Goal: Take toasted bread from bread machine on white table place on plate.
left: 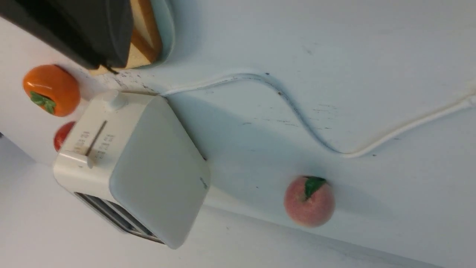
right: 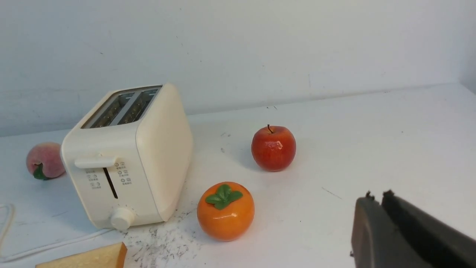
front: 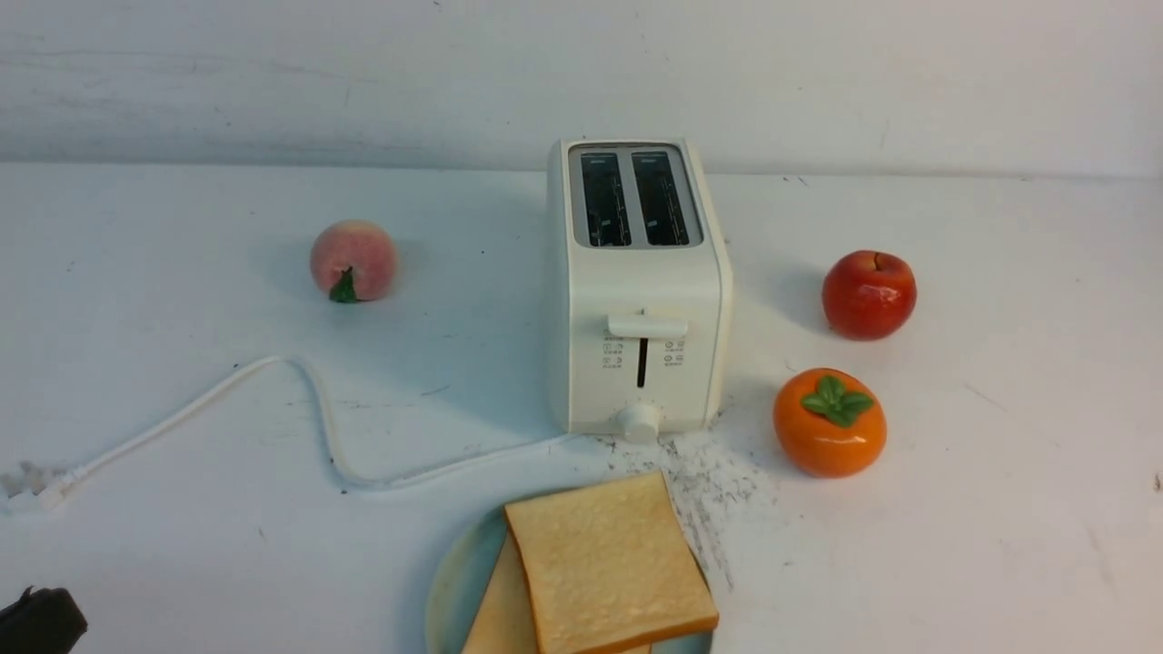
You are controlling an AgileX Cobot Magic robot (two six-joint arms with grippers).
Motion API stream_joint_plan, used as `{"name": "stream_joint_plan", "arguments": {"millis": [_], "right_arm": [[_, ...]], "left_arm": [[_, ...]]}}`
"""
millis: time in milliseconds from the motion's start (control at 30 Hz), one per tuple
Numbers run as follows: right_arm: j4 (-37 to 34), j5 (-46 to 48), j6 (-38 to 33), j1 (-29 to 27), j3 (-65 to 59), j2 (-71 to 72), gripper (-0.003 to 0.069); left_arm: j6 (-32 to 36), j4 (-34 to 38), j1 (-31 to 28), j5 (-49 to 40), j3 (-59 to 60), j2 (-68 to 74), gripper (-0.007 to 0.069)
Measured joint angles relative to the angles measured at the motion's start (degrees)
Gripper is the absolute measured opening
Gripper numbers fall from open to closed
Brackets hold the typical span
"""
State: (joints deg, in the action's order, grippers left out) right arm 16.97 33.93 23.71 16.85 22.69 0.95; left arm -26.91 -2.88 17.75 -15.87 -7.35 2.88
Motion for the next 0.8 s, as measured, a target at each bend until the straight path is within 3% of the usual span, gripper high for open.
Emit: {"name": "stream_joint_plan", "arguments": {"millis": [100,267,400,800], "right_arm": [[0.0,0.0,0.0,0.0,0.0,0.0,0.0038],[0.0,0.0,0.0,0.0,0.0,0.0,0.0043],[0.0,0.0,0.0,0.0,0.0,0.0,0.0043],[0.0,0.0,0.0,0.0,0.0,0.0,0.0055]], "left_arm": [[7.4,5.0,-7.0,0.2,3.9,-3.2,-0.0001],[10.7,6.7,-12.6,-2.4,8.8,-3.5,0.0001],[11.3,6.8,-13.0,-6.1,9.1,-3.5,0.0002],[11.4,6.8,-13.2,-6.2,9.1,-3.5,0.0008]]}}
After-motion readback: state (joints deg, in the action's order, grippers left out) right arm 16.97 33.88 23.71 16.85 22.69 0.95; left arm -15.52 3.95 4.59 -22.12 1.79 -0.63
